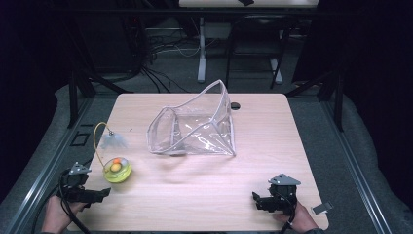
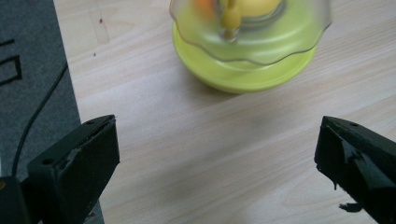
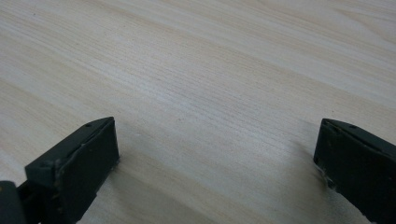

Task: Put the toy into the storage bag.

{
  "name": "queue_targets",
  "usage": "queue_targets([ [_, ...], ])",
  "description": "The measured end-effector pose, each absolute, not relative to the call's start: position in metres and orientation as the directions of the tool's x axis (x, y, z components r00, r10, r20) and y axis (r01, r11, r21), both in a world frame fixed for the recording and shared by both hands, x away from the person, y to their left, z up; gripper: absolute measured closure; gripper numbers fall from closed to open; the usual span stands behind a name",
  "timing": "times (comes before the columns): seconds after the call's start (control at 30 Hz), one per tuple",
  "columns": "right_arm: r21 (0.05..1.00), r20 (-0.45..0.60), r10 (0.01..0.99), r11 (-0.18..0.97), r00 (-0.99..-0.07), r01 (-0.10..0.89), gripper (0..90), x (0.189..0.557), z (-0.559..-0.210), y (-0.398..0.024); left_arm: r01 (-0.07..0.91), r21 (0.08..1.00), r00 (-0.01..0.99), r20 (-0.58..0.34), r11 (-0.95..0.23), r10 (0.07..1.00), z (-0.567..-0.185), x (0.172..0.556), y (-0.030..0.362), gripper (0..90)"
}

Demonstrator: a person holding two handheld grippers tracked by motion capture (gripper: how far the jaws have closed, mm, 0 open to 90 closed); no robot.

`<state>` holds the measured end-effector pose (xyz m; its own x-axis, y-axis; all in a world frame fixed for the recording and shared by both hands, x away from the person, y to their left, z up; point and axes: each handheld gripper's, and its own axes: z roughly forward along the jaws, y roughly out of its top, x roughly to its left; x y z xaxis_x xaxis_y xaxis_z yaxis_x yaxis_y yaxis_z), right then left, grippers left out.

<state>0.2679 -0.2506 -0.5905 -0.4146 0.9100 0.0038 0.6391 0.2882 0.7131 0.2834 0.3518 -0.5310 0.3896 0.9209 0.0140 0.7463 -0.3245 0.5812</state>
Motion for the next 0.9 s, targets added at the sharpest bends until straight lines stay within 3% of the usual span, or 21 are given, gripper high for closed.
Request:
queue_targets([
  [0.9,0.713,0.003,0.910,0.288,-0.414,0.639,0.0,0.268,-0.590,-0.251,0.625,0.694,0.446,0.059,-0.358,0.893,-0.489,0.287,0.344,0.0],
])
